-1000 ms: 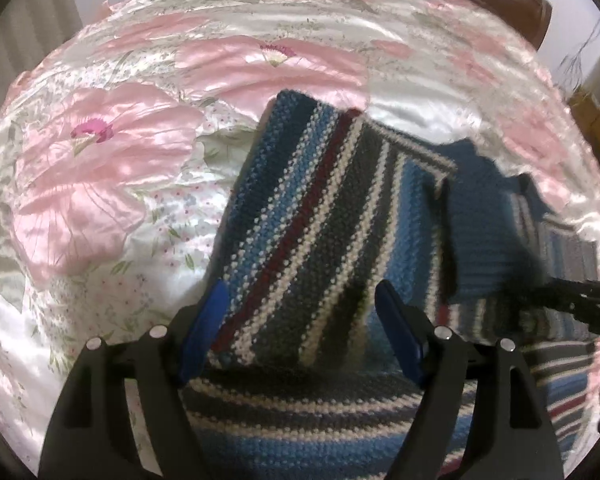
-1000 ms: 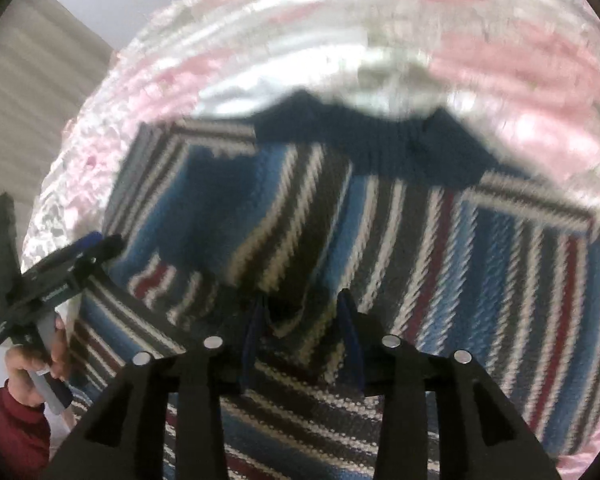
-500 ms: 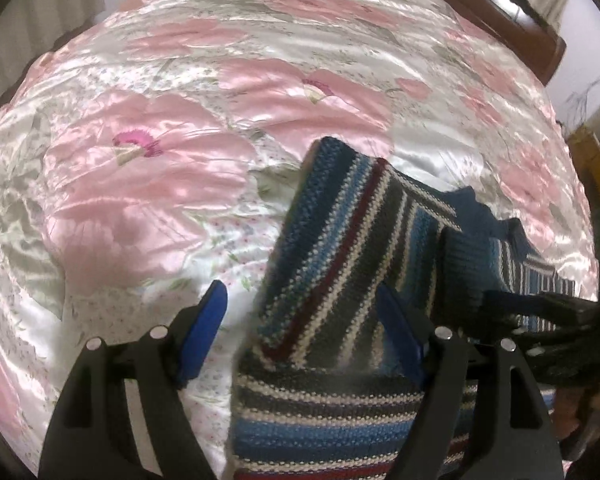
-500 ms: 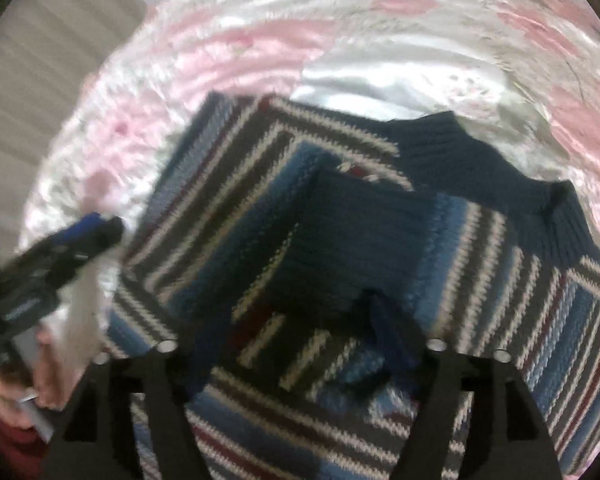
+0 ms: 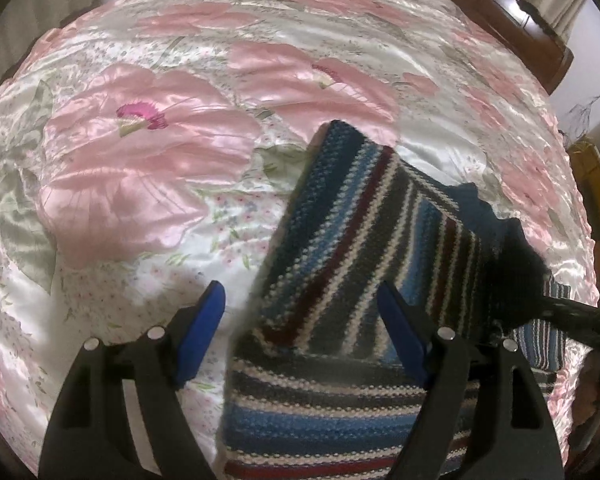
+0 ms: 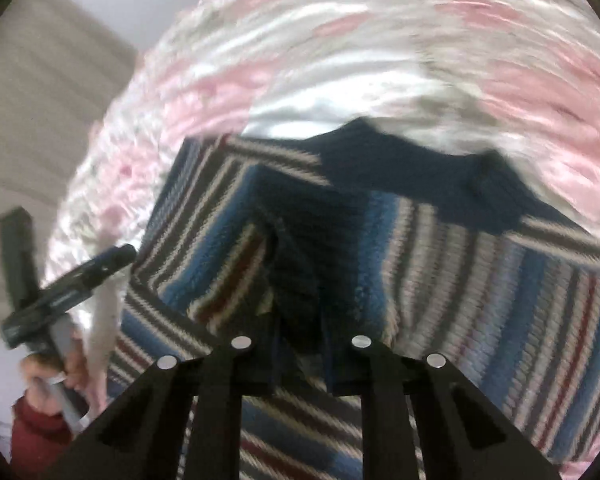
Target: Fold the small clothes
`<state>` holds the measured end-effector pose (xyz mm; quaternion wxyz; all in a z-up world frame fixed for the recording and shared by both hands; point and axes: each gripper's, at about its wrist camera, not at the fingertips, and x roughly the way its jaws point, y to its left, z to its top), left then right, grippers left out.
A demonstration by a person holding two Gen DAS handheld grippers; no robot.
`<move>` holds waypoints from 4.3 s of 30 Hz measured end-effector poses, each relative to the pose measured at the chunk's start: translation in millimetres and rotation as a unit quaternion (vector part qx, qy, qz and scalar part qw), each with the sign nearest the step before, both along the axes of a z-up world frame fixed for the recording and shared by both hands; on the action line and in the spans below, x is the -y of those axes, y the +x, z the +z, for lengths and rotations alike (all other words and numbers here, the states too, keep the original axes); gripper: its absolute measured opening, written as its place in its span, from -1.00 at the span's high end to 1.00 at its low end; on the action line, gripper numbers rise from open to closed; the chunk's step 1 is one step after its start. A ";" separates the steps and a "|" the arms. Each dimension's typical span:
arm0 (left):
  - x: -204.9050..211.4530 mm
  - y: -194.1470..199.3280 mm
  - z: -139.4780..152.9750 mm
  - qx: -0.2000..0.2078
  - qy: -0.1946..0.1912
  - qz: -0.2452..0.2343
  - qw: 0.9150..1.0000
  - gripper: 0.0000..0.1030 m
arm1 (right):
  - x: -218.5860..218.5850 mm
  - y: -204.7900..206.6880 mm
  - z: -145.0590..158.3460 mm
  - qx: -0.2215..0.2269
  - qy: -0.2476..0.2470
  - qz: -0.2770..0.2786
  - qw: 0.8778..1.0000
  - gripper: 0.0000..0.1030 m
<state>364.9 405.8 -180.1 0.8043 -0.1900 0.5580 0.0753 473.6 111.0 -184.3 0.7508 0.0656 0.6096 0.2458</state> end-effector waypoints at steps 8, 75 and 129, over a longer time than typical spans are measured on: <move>18.6 0.1 -1.6 0.000 0.008 -0.009 1.000 -0.54 | 110.7 -20.9 -10.5 -0.013 -0.006 -0.078 0.997 0.26; 71.0 8.0 -29.4 -0.006 0.023 -0.062 0.998 -0.72 | 158.8 -19.6 -55.9 -0.054 0.029 -0.106 0.992 0.25; 83.9 -304.6 -4.5 -0.117 -0.048 -0.090 0.988 -0.75 | 151.6 -392.7 -38.2 -0.107 -0.044 -0.119 0.986 -0.37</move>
